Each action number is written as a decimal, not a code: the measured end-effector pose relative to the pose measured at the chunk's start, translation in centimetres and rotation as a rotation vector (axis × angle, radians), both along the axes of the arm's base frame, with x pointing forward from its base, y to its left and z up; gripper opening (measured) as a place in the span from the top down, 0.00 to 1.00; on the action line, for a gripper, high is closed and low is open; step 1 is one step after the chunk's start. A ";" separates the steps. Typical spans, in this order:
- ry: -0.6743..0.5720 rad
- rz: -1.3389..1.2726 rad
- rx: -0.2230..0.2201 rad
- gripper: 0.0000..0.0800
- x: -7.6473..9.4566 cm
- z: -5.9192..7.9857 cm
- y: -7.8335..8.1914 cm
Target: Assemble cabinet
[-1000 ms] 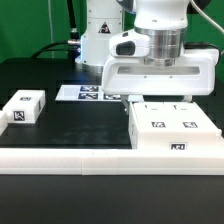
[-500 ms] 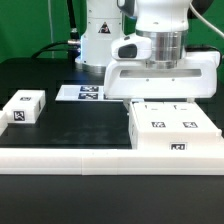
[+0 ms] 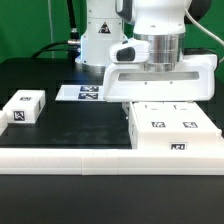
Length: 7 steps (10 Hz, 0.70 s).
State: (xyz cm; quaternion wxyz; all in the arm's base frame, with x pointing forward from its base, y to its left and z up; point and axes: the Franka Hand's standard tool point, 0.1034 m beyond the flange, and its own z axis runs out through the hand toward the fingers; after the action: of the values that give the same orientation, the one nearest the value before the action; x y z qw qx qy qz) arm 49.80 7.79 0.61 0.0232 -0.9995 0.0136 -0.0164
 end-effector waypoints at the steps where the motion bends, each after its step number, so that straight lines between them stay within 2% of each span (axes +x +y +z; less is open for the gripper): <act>1: 0.000 0.006 0.000 0.00 0.1 0.0 -0.1; 3: 0.022 -0.002 0.000 0.04 0.0 0.0 -0.1; 4: 0.034 -0.008 0.001 0.25 0.0 0.1 -0.1; 5: 0.034 -0.005 0.001 0.25 0.0 0.1 0.1; 6: 0.033 0.000 0.002 0.48 0.0 0.1 0.3; 7: 0.033 0.002 0.002 0.65 0.0 0.1 0.3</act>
Offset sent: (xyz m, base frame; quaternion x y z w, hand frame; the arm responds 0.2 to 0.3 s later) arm 0.0170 -0.0007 0.0126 0.0070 -0.0081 0.0032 0.9999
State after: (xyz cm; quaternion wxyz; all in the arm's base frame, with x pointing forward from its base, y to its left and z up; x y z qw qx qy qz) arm 49.78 8.12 0.71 0.0239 -0.9996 0.0129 0.0002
